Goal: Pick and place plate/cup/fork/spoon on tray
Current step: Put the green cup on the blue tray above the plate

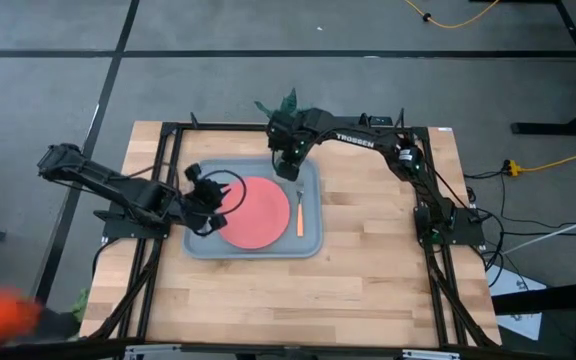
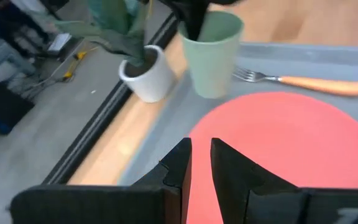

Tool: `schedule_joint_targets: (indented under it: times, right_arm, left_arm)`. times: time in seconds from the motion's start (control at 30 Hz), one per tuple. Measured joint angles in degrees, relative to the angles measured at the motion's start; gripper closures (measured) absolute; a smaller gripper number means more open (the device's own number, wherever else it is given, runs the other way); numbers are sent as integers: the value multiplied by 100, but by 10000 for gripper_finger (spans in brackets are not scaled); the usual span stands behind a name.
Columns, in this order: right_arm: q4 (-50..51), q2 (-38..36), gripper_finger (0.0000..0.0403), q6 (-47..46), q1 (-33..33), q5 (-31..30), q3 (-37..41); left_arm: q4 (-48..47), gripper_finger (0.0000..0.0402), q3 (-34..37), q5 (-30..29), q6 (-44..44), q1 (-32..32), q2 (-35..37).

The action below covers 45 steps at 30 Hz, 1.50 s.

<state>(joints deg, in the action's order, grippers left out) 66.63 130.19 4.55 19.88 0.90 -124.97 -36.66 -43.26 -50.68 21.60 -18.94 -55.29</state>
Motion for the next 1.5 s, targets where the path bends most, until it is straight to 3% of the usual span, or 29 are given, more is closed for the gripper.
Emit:
schedule_joint_targets:
  times: [0.23, 0.43, 0.63, 0.83, 1.07, 1.33, 1.5]
  right_arm:
    - [512, -249, 401, -393, -323, -869, 0]
    - [1218, -476, 401, -1037, -672, -1387, -2]
    - [1457, -509, 401, -1207, -786, -1666, -2]
    - [1348, -508, 401, -1294, -719, -1648, -2]
    - [245, -520, 401, -873, -596, -1218, 276]
    - [-237, -492, 401, -1007, -396, -1139, 1200]
    - [-432, -494, 401, -1009, -396, -1178, 1221]
  left_arm:
    - [1236, 348, 240, 106, -1631, 2, -2]
    - [2109, 348, 429, 1400, -2771, 169, -193]
    - [2664, 348, 990, 1596, -2960, 330, -330]
    - [2714, 348, 1441, 1936, -2256, 414, -326]
    - [3186, 348, 1595, 2020, -2306, 302, -321]
    - [3385, 348, 1599, 2021, -2328, 254, -321]
    - [3383, 348, 1599, 2016, -2330, 256, -321]
